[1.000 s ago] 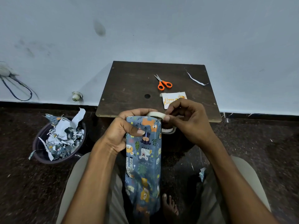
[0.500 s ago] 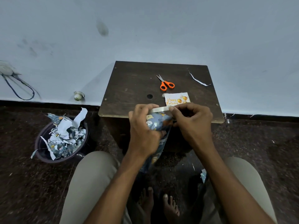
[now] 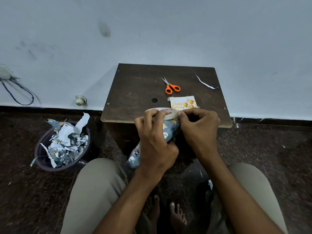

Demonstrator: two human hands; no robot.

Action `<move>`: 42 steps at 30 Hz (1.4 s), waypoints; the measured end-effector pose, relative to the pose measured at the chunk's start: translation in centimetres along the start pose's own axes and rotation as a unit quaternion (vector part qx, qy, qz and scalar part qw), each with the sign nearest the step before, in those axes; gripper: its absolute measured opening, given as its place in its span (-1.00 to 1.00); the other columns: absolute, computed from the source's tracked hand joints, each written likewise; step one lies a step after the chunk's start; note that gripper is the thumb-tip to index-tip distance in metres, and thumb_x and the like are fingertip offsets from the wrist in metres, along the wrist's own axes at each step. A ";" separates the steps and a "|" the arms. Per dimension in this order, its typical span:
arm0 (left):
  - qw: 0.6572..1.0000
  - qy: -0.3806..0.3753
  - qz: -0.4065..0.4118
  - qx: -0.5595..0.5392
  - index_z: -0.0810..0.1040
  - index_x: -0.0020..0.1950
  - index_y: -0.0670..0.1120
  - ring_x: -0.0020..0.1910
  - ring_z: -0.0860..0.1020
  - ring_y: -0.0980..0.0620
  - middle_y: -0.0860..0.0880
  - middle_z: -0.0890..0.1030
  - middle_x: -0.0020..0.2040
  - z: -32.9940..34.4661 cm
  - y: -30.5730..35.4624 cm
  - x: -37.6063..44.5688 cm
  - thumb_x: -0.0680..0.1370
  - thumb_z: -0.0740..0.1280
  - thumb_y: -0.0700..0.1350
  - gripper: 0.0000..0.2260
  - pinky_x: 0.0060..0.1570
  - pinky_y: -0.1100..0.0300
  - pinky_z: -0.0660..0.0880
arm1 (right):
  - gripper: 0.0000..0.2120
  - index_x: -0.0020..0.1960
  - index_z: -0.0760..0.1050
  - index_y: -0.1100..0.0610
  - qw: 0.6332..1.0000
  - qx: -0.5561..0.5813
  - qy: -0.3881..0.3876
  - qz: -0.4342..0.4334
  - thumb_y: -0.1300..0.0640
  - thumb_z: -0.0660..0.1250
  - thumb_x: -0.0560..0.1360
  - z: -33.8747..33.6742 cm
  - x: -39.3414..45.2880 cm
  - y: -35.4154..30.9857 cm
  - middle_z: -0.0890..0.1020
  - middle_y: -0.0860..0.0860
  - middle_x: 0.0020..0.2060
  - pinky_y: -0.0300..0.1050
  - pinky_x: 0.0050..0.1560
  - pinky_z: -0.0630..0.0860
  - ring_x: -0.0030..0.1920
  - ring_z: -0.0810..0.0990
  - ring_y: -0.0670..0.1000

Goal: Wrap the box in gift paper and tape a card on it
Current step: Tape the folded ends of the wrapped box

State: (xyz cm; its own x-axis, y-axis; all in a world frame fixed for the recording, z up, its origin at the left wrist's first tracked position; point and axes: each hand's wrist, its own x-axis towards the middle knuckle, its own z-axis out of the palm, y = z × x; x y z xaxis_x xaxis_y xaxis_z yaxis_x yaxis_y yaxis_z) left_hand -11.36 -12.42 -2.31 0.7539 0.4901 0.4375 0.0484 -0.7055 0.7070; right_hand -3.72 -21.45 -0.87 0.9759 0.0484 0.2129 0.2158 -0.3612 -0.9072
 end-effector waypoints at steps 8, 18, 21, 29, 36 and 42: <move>1.000 -0.008 0.019 0.024 0.58 0.26 -0.14 0.07 0.34 -0.08 -0.08 0.49 0.21 -0.2 0.2 0.0 0.22 0.35 -0.25 -0.42 0.11 0.21 0.27 | -0.85 -0.32 0.66 0.04 0.999 -0.036 0.003 -0.034 0.18 0.47 0.41 0.1 0.0 0.0 0.64 -0.21 -0.42 -0.08 -0.15 0.64 -0.36 0.64 -0.16; 0.999 -0.012 0.002 -0.039 0.61 0.22 -0.05 0.09 0.37 0.00 0.05 0.49 0.15 -0.3 -0.3 0.5 0.22 0.56 -0.28 -0.43 0.10 0.37 0.31 | -0.87 -0.31 0.64 0.10 0.998 -0.018 -0.044 -0.030 0.17 0.45 0.41 -0.7 1.0 0.7 0.66 -0.06 -0.43 -0.11 -0.22 0.59 -0.40 0.61 -0.11; 0.997 -0.032 -0.011 -0.072 0.61 0.18 -0.01 0.06 0.39 0.02 0.10 0.49 0.12 -1.0 -1.0 1.3 0.16 0.62 -0.28 -0.39 0.01 0.45 0.31 | -0.87 -0.28 0.64 0.14 0.993 0.081 -0.088 0.023 0.15 0.45 0.43 -1.5 2.1 1.7 0.69 0.03 -0.38 -0.12 -0.30 0.58 -0.36 0.63 -0.06; 0.997 -0.031 -0.018 -0.068 0.61 0.18 -0.03 0.06 0.38 0.05 0.10 0.49 0.10 -1.2 -1.6 1.7 0.14 0.61 -0.30 -0.38 0.00 0.49 0.32 | -0.72 -0.15 0.62 0.25 0.984 0.107 -0.144 0.015 0.02 0.42 0.52 -1.4 2.0 1.9 0.68 0.09 -0.33 -0.15 -0.35 0.50 -0.38 0.58 -0.08; 0.999 -0.027 0.012 -0.018 0.58 0.25 -0.05 0.10 0.32 0.04 0.03 0.46 0.17 -0.8 -1.5 1.3 0.17 0.55 -0.24 -0.37 0.09 0.46 0.27 | -0.89 -0.14 0.72 0.11 0.995 -0.023 -0.088 -0.031 0.09 0.50 0.52 -0.7 1.3 1.2 0.71 -0.12 -0.28 -0.11 -0.11 0.64 -0.23 0.68 -0.13; 0.998 -0.038 0.039 0.032 0.58 0.25 -0.12 0.07 0.31 0.00 -0.04 0.47 0.17 -0.6 -1.4 1.1 0.14 0.48 -0.30 -0.35 0.08 0.30 0.27 | -0.92 -0.13 0.75 0.09 0.994 -0.059 -0.089 -0.036 0.16 0.48 0.52 -0.6 1.2 1.0 0.71 -0.16 -0.28 -0.07 -0.04 0.64 -0.24 0.67 -0.17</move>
State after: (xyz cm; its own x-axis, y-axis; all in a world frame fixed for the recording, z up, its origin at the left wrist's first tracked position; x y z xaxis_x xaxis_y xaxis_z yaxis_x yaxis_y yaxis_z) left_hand -11.01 -10.56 -2.49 0.8050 0.3936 0.4440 0.0272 -0.7720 0.6350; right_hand -2.39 -22.31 -1.32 0.9504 0.2392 0.1987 0.2906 -0.4564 -0.8410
